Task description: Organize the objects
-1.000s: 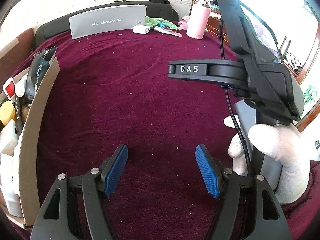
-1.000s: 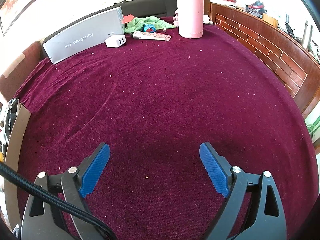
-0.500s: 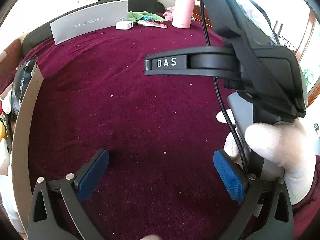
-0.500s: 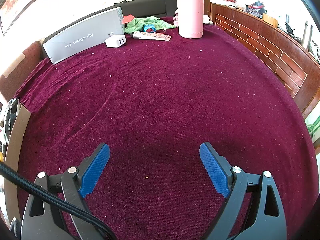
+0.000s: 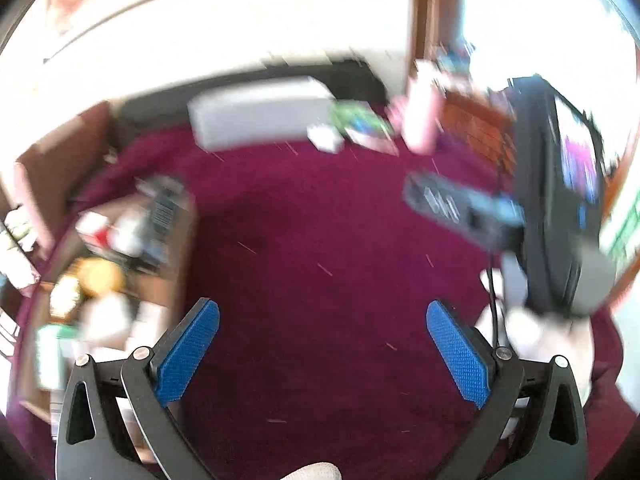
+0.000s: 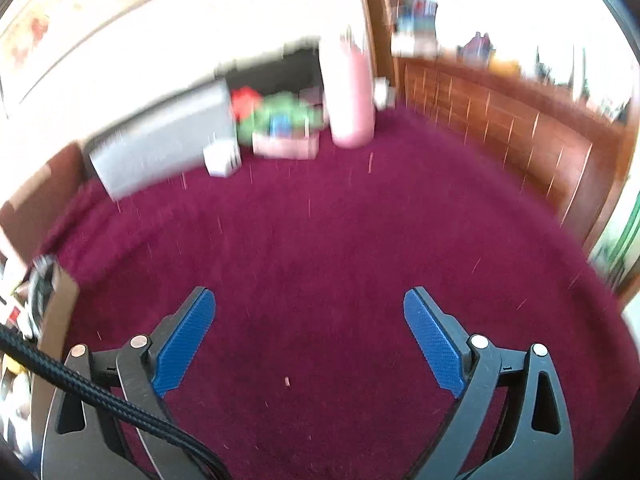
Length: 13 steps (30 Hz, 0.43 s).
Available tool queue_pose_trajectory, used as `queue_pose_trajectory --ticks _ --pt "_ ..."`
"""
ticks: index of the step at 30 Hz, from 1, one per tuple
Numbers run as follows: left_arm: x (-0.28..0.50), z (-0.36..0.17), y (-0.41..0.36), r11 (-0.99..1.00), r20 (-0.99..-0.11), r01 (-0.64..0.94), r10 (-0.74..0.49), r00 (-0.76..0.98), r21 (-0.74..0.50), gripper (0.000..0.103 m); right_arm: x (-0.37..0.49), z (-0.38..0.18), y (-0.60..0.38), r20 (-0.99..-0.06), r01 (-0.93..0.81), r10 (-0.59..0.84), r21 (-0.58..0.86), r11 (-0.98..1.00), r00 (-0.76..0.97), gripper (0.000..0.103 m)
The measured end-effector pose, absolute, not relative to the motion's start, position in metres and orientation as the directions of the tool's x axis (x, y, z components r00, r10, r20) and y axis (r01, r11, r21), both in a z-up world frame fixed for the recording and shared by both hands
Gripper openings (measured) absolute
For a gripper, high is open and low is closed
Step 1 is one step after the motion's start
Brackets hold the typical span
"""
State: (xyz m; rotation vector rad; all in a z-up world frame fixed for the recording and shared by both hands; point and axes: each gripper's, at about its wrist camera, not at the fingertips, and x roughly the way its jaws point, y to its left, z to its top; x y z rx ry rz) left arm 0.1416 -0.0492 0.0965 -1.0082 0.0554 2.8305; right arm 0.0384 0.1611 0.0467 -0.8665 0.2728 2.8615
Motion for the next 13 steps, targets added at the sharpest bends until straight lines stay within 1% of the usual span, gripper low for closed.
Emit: queue_pose_trajectory --ticks 2,4,6,10,13 --pt "0.152 0.113 -0.077 -0.997 -0.595 -0.083 0.069 -0.801 -0.004 0.101 0.054 0.064 0.140 -0.504 -0.146 0.082 0.090 -0.985 -0.860 0.096" --pt "0.159 0.123 -0.115 -1.000 -0.572 0.006 0.009 -0.821 -0.025 0.101 0.070 0.076 0.114 -0.477 -0.065 0.026 0.065 -0.996 -0.878 0.096" --pt "0.165 0.125 -0.152 -0.993 -0.567 0.103 -0.054 -0.822 -0.055 0.101 0.083 0.084 0.080 -0.470 0.043 -0.056 0.040 -0.998 -0.881 0.097" --pt "0.176 0.118 -0.204 -0.959 -0.588 0.274 -0.181 -0.789 -0.073 0.101 0.094 0.083 0.008 -0.537 0.268 -0.216 -0.019 -0.963 -0.816 0.097" --pt "0.184 0.113 -0.226 -0.921 -0.586 0.390 -0.309 -0.749 -0.014 0.102 0.100 0.081 -0.032 -0.577 0.375 -0.294 -0.024 -0.927 -0.762 0.097"
